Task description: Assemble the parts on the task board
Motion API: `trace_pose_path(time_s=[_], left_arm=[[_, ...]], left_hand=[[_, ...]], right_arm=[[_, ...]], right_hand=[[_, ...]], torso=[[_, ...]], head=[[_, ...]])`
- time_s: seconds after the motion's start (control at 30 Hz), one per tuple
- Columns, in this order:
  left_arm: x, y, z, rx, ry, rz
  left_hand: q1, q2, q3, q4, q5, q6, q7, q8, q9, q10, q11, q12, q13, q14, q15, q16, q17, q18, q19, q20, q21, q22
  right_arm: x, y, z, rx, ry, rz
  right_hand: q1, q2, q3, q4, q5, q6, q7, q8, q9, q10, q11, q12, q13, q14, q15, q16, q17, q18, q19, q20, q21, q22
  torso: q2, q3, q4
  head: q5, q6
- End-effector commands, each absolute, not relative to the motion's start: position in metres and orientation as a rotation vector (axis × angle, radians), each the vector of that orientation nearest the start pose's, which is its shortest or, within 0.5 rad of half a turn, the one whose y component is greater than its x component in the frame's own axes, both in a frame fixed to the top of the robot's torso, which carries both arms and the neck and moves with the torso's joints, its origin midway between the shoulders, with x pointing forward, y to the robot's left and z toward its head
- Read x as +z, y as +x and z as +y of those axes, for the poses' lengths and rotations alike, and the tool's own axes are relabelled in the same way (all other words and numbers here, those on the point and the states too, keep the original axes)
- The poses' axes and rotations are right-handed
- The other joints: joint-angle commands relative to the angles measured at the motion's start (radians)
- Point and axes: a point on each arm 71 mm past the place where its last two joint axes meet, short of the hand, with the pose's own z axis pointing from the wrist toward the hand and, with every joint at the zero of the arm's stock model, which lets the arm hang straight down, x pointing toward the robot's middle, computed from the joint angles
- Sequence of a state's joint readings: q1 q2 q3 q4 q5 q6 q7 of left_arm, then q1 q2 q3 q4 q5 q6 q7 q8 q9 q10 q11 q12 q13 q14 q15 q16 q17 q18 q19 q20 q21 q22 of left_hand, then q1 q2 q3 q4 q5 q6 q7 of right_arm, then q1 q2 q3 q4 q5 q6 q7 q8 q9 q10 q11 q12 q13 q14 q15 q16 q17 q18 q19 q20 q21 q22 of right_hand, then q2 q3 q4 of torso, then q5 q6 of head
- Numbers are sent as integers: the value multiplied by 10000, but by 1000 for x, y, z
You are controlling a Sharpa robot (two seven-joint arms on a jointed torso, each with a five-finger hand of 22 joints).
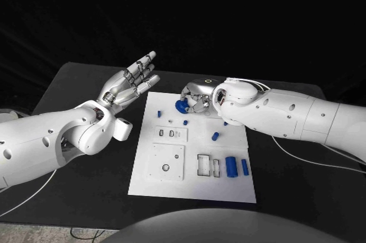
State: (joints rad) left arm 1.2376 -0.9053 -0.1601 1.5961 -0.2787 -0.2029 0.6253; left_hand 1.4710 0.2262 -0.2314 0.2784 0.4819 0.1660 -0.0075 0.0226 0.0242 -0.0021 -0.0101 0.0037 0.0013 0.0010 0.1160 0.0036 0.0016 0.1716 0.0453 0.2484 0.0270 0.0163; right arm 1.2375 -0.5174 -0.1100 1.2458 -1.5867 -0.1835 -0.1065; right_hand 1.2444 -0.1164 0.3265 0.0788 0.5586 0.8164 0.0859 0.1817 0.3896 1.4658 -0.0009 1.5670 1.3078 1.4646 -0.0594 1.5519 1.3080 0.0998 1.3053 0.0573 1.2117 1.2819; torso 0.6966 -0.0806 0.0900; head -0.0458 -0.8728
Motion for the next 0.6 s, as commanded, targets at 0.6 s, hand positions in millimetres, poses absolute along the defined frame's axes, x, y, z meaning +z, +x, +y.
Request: trace_pose_path(time_s=[0.6], left_arm=[[-179,457,204,-17240,-6343,14445]], left_hand=[[94,-4,72,-10,61,-15,65,17,4,21,129,-37,-13,-10,77,-36,-16,98,-16,90,65,15]], right_arm=[[-210,519,-104,6052,-4405,17294]], right_hand=[[-400,177,-821,275,-4148,-1770,-453,-1188,-1185,1050,-297,38,2630,858,-171,-171,2247,57,-169,-169,-495,-15]], torso=[[-3,-1,17]], head=[[-62,2]])
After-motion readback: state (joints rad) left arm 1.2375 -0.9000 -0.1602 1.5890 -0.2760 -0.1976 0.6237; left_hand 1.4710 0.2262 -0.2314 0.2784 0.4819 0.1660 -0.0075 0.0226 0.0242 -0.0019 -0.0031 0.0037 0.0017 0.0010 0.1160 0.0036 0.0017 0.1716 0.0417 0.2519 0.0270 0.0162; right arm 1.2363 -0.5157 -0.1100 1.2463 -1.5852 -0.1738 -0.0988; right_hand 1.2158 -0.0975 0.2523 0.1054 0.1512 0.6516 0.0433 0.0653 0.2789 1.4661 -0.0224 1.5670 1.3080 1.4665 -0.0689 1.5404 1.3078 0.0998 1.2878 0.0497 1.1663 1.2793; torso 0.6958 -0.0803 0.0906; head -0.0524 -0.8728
